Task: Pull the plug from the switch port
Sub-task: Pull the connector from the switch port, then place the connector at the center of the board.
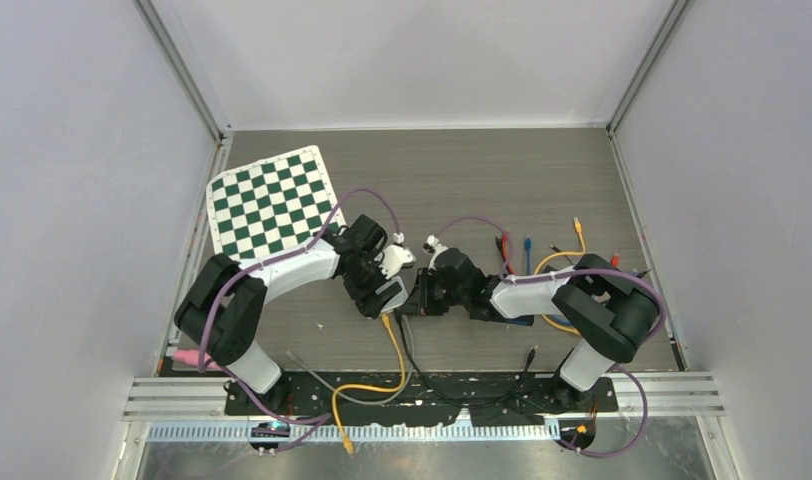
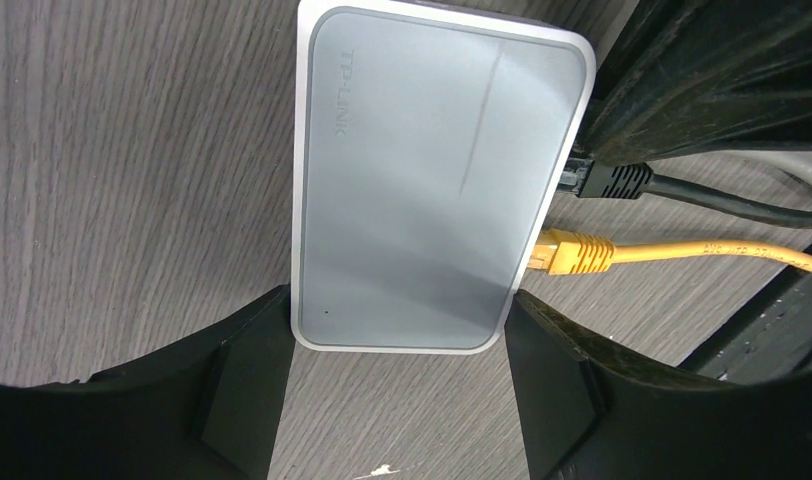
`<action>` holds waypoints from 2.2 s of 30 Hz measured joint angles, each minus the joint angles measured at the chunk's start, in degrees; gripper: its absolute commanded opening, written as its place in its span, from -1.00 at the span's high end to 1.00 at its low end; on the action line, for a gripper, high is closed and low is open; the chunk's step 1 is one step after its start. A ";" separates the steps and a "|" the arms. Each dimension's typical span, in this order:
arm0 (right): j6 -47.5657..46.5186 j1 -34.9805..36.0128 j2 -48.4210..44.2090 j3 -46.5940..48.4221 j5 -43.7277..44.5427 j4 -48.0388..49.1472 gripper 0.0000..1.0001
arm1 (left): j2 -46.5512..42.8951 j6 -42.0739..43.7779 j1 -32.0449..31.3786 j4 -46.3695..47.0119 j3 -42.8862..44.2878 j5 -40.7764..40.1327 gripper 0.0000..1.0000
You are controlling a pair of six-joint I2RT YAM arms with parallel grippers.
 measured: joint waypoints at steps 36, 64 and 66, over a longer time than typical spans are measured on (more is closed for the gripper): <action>-8.31 1.68 -27.06 -2.64 15.45 -26.69 0.90 | 0.81 -1.84 1.07 1.27 0.81 0.92 -0.30; -44.00 1.20 -52.33 45.29 24.28 -52.57 0.90 | 0.83 -1.84 1.05 1.27 0.81 0.87 -0.32; -44.02 1.20 -52.00 43.58 22.84 -52.28 0.90 | 0.85 -1.84 1.05 1.27 0.81 0.87 -0.32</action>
